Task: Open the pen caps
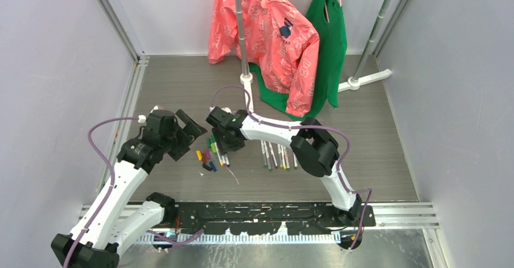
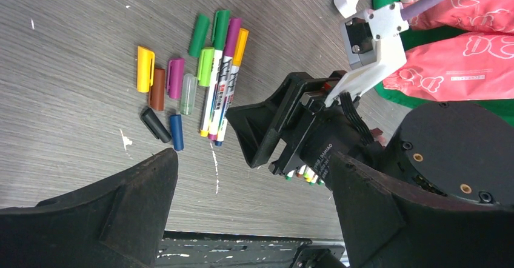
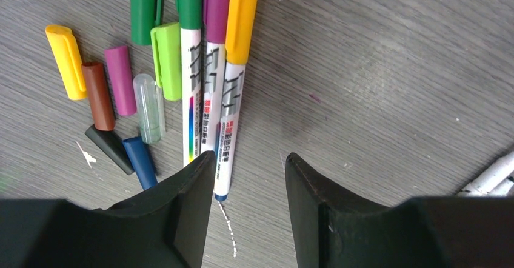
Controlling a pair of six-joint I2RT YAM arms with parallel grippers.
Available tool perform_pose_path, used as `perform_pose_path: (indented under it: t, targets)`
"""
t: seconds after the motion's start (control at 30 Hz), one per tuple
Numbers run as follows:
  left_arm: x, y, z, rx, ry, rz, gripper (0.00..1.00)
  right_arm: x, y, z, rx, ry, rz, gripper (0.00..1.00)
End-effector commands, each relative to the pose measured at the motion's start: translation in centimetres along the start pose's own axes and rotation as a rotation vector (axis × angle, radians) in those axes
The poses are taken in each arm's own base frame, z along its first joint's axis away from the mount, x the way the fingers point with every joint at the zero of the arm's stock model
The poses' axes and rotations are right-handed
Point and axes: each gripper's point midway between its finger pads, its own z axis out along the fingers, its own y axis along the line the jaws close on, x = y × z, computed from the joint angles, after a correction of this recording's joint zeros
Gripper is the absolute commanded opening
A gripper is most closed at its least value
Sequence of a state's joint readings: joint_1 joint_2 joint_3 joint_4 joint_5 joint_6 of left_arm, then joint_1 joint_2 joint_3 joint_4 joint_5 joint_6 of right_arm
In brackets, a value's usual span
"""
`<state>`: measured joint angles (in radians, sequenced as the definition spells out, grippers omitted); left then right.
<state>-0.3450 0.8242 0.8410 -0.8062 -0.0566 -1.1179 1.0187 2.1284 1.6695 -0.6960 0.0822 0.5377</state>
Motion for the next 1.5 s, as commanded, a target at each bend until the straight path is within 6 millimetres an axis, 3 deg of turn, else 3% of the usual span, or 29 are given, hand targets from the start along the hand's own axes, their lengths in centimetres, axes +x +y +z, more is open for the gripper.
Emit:
perform_pose_path:
  t: [0.0, 0.5, 0.87, 1.1, 1.3, 1.47]
  targets:
    - [-0.8, -0.8, -0.8, 0.026, -0.034, 0.017, 0.93, -1.5, 1.7, -0.5, -0.035, -0.035, 0.012, 0.52]
    - [-1.2, -1.1, -0.8, 0.028, -0.044, 0.036, 0.93, -1.4, 0.4, 0.6, 0.041, -0.027, -0.005, 0.52]
    - [-1.2, -1.2, -0.6, 0.028, -0.044, 0.037, 0.93, 0.1, -0.7, 2.1, 0.107, 0.012, -0.039, 0.52]
    - [-1.9, -0.5, -0.9, -0.002, -0.084, 0.023, 0.93, 3.5, -1.7, 3.2, 0.184, 0.067, -0.108, 0.49]
    - [-2.6, -0.2, -1.4, -0.029, -0.118, -0.010, 0.95, 7.6, -2.1, 4.3, 0.197, 0.129, -0.125, 0.34]
    - [-2.2, -0.6, -1.1, -0.017, -0.094, -0.014, 0.99, 8.9, -2.4, 4.5, 0.201, 0.157, -0.120, 0.14]
